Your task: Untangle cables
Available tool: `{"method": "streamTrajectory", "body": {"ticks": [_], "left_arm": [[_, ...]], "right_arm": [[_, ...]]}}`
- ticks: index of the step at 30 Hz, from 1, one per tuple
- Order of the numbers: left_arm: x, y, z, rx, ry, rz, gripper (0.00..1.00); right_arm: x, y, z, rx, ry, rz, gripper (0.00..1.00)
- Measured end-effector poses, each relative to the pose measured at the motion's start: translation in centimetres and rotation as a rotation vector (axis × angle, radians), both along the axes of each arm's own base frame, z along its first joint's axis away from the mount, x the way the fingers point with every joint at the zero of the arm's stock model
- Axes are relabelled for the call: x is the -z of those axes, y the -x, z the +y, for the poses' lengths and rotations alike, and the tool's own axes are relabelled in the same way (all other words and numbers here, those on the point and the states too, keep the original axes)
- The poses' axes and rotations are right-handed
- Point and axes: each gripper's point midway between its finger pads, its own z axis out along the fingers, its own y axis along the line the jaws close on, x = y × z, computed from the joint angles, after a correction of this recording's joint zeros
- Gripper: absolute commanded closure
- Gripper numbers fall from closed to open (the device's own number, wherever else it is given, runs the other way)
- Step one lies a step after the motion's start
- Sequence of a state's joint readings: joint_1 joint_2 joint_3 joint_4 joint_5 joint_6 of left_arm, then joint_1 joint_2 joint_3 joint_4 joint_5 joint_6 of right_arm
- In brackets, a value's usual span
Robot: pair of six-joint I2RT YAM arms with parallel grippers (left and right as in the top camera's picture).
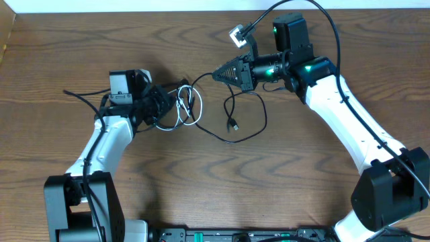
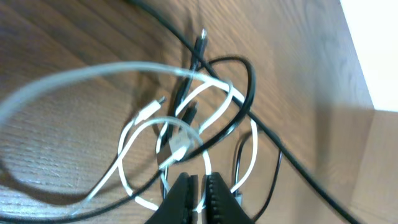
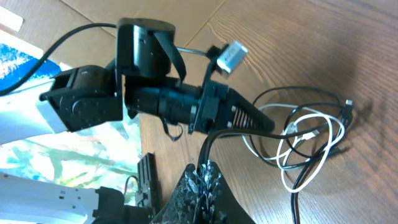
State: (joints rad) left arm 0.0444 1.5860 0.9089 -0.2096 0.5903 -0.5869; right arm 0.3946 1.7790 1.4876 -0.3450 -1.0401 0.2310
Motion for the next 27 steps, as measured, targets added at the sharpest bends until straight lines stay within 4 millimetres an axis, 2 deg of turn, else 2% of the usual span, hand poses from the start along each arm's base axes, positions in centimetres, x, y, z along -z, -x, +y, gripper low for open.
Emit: {"method": "streamTrajectory", "body": {"ticks": [2, 9, 19, 26, 27], "left_arm": [[0.1, 0.4, -0.5, 0.028, 0.002, 0.002, 0.65], [1.1, 1.1, -1.6, 0.064, -0.048, 0.015, 0.65], [1.5, -0.7, -3.1, 0.062, -0.211, -0.076, 0.60], [3.8, -1.1, -1.8, -0.009, -0.312, -0.031, 0.59], [3.9, -1.1, -1.6, -0.015, -0.319, -0.028, 0.61]], "right_arm": [[-0.1, -0.1, 0.0, -0.001, -0.005, -0.009, 0.99], [-0.3, 0.0, 0.0, -0.008, -0.012, -0.009, 0.99], [-0.4, 0.2, 0.0, -0.016, -0.017, -0.005, 0.99], [-0.5, 0.4, 0.1, -0.031, -0.027, -0.001, 0.99], [-0.5, 0.4, 0.1, -0.031, -0.027, -0.001, 0.99]]}}
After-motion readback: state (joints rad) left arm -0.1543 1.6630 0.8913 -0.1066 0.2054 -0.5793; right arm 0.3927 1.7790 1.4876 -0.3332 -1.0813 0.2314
